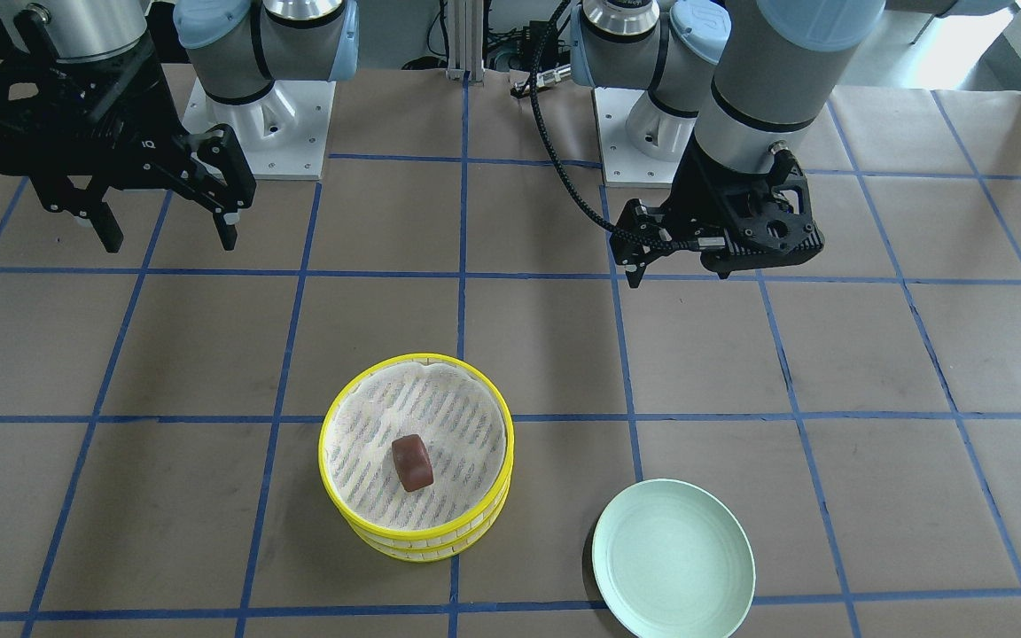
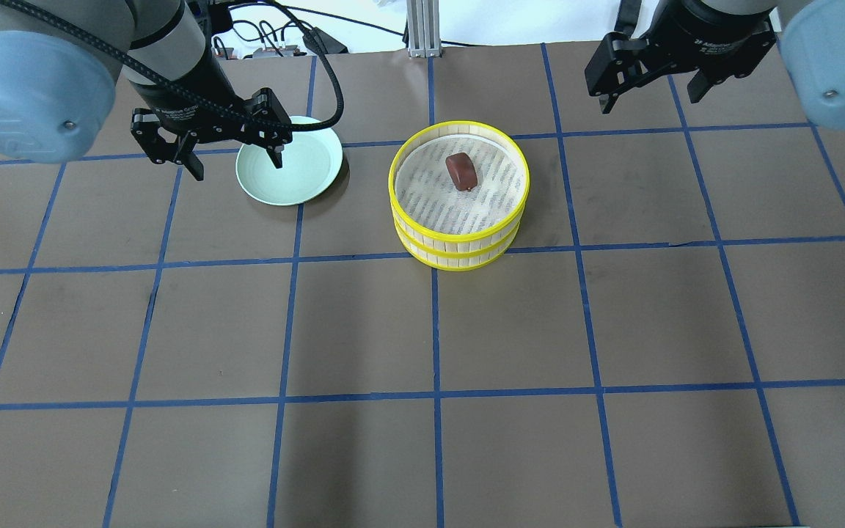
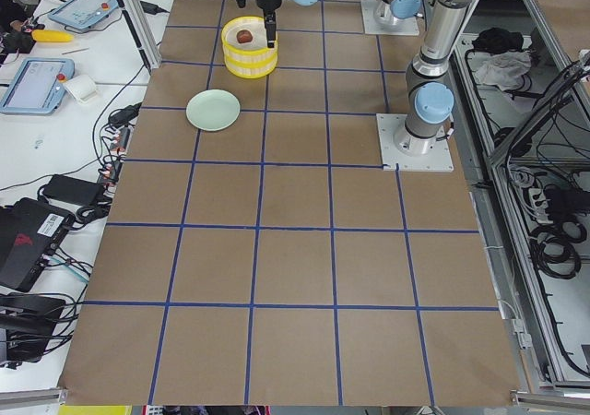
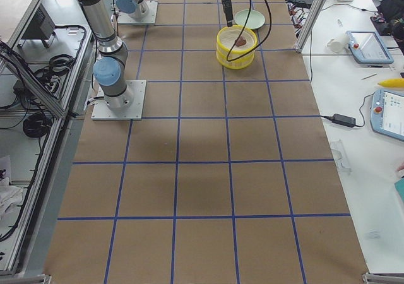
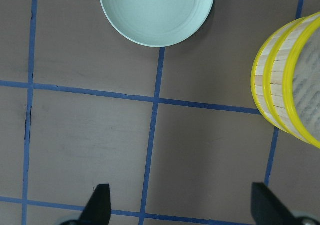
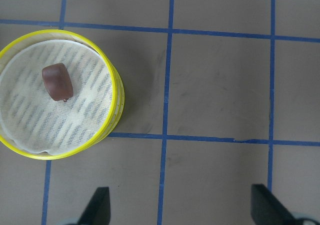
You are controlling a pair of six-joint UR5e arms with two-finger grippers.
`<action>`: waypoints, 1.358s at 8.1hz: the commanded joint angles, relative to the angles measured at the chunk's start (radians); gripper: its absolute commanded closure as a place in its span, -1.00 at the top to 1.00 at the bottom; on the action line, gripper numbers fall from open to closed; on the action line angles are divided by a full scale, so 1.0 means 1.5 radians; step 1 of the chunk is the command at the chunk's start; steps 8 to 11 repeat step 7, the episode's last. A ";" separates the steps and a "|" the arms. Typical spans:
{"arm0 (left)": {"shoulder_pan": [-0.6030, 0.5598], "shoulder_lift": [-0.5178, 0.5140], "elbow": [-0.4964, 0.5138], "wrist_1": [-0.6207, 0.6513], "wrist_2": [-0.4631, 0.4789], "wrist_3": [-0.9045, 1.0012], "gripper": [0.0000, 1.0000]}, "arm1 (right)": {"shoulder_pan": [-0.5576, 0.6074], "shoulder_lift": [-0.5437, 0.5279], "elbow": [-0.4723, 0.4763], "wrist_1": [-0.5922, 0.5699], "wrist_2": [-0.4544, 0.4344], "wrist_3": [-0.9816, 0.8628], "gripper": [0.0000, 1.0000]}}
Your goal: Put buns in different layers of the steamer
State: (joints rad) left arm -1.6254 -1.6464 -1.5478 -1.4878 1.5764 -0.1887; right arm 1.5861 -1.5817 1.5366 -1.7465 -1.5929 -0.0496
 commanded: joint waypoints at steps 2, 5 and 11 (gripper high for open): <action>0.001 0.000 0.000 -0.002 0.000 0.000 1.00 | 0.000 0.007 -0.001 0.015 -0.015 -0.001 1.00; 0.002 0.002 0.000 -0.003 0.000 0.000 1.00 | 0.001 0.024 -0.004 0.015 -0.006 -0.001 1.00; 0.001 0.002 0.000 -0.003 0.000 0.000 1.00 | 0.001 0.029 -0.006 0.015 0.015 -0.002 1.00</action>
